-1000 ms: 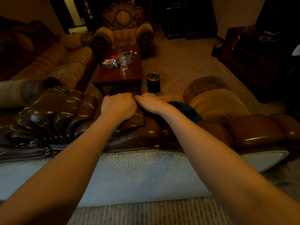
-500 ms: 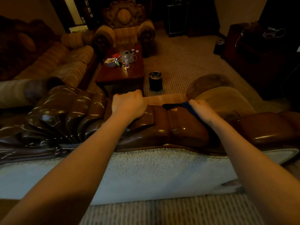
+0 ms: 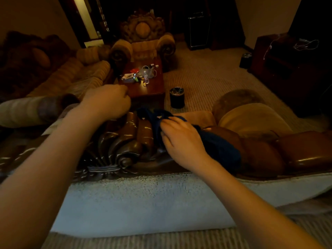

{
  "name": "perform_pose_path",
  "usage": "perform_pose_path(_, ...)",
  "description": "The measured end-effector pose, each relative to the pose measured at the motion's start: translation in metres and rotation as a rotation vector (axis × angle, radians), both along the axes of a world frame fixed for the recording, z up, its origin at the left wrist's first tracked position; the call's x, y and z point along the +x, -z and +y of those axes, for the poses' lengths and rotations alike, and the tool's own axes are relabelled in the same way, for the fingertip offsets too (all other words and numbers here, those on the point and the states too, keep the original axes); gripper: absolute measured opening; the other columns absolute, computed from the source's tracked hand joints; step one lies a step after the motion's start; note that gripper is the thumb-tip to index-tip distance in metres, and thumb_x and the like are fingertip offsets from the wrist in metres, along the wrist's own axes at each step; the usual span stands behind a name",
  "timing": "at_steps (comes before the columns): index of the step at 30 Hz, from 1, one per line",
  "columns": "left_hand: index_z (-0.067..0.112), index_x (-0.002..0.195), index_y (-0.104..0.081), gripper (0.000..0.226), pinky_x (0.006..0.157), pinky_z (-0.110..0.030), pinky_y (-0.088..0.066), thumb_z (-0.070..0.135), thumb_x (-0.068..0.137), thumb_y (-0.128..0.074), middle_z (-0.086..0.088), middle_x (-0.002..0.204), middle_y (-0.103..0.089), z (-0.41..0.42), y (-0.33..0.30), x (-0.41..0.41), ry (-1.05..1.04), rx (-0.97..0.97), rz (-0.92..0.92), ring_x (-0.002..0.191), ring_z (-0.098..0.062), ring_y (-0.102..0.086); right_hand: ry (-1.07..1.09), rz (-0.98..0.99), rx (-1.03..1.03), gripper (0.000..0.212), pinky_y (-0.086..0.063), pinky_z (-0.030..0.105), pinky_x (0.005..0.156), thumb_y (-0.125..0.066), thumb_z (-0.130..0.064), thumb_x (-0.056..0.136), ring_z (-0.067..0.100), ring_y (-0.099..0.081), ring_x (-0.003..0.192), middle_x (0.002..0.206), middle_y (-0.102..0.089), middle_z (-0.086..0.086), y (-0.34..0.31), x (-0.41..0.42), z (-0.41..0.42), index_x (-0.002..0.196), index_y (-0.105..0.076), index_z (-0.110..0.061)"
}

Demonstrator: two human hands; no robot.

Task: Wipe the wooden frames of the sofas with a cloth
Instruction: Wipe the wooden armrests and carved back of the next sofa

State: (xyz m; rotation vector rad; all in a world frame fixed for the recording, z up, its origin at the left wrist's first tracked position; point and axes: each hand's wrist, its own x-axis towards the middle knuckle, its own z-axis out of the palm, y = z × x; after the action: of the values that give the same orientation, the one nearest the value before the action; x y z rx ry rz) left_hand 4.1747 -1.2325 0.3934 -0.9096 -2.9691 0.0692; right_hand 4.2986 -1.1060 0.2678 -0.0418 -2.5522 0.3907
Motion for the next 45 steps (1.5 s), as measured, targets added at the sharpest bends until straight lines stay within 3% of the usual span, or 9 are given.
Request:
perform_pose_path(6, 0.011, 0.125, -0.052, 0.04, 0.103, -0.049, -0.033, 0.032, 0.101, -0.027, -0.009, 0.131, -0.054, -0.004, 0.024, 0.006, -0.005, -0.194, 0.062, 0.12, -0.03, -0.05, 0.227, -0.571, -0.112, 0.029, -0.037, 0.035, 0.066, -0.036, -0.029, 0.098, 0.028, -0.056, 0.087, 0.088, -0.058, 0.004, -0.041, -0.057, 0.0, 0.083, -0.055, -0.014)
perform_pose_path(10, 0.012, 0.115, -0.056, 0.036, 0.093, -0.044, -0.038, 0.029, 0.101, -0.027, -0.007, 0.122, -0.058, -0.008, 0.027, 0.0, 0.061, -0.157, 0.102, 0.112, -0.029, -0.054, 0.315, -0.263, 0.153, 0.039, -0.04, 0.044, 0.088, -0.035, -0.03, 0.094, 0.032, -0.049, 0.115, 0.124, -0.056, 0.004, -0.012, -0.009, -0.029, 0.123, -0.056, -0.014)
perform_pose_path(13, 0.013, 0.109, -0.057, 0.034, 0.085, -0.04, -0.036, 0.027, 0.101, -0.027, -0.006, 0.116, -0.059, -0.008, 0.027, -0.004, 0.079, -0.096, 0.08, 0.105, -0.027, -0.055, 0.372, -0.162, 0.16, 0.05, -0.044, 0.048, 0.089, -0.03, -0.03, 0.086, 0.034, -0.052, 0.116, 0.122, -0.06, 0.005, 0.0, 0.01, -0.047, 0.123, -0.059, -0.012)
perform_pose_path(21, 0.017, 0.102, -0.058, 0.035, 0.09, -0.044, -0.035, 0.034, 0.099, -0.028, -0.003, 0.107, -0.06, -0.009, 0.033, -0.017, 0.1, -0.063, 0.018, 0.098, -0.024, -0.055, 0.237, -0.563, -0.073, 0.023, -0.041, 0.041, 0.084, -0.032, -0.024, 0.098, 0.032, -0.048, 0.109, 0.11, -0.053, 0.006, -0.037, -0.048, -0.008, 0.102, -0.053, -0.014)
perform_pose_path(25, 0.017, 0.101, -0.057, 0.032, 0.089, -0.043, -0.034, 0.033, 0.098, -0.029, -0.004, 0.108, -0.06, -0.01, 0.034, -0.017, 0.103, -0.071, 0.021, 0.1, -0.025, -0.055, 0.259, -0.224, 0.027, 0.037, -0.037, 0.042, 0.098, -0.041, -0.027, 0.097, 0.028, -0.044, 0.12, 0.133, -0.05, 0.002, -0.011, -0.007, -0.025, 0.13, -0.053, -0.015)
perform_pose_path(29, 0.016, 0.107, -0.057, 0.033, 0.097, -0.047, -0.031, 0.031, 0.098, -0.03, -0.005, 0.113, -0.061, -0.008, 0.039, -0.02, 0.116, -0.082, 0.05, 0.104, -0.027, -0.056, 0.237, -0.033, 0.006, 0.043, -0.043, 0.044, 0.095, -0.038, -0.03, 0.09, 0.027, -0.051, 0.117, 0.126, -0.058, 0.004, 0.002, 0.001, -0.025, 0.12, -0.062, -0.011)
perform_pose_path(38, 0.017, 0.112, -0.051, 0.028, 0.099, -0.052, -0.026, 0.027, 0.097, -0.03, -0.005, 0.108, -0.062, 0.002, 0.046, -0.017, 0.093, -0.114, 0.127, 0.1, -0.029, -0.058, 0.051, -0.876, -0.681, 0.028, -0.045, 0.031, 0.077, -0.038, -0.027, 0.099, 0.018, -0.057, 0.076, 0.089, -0.061, 0.006, -0.048, -0.087, 0.017, 0.103, -0.06, -0.01)
perform_pose_path(41, 0.017, 0.111, -0.051, 0.028, 0.099, -0.052, -0.026, 0.029, 0.097, -0.03, -0.007, 0.109, -0.062, 0.001, 0.044, -0.018, 0.094, -0.111, 0.122, 0.1, -0.03, -0.058, 0.037, -0.943, -0.67, 0.036, -0.045, 0.038, 0.092, -0.041, -0.044, 0.097, 0.021, -0.061, 0.09, 0.104, -0.064, 0.006, -0.042, -0.085, 0.025, 0.108, -0.06, -0.016)
perform_pose_path(45, 0.018, 0.109, -0.052, 0.027, 0.098, -0.052, -0.027, 0.029, 0.097, -0.03, -0.006, 0.106, -0.062, -0.001, 0.043, -0.018, 0.089, -0.107, 0.112, 0.097, -0.028, -0.058, 0.046, -0.8, -0.707, 0.026, -0.038, 0.024, 0.069, -0.037, -0.035, 0.1, 0.015, -0.054, 0.079, 0.088, -0.058, -0.001, -0.04, -0.061, 0.041, 0.094, -0.057, -0.019)
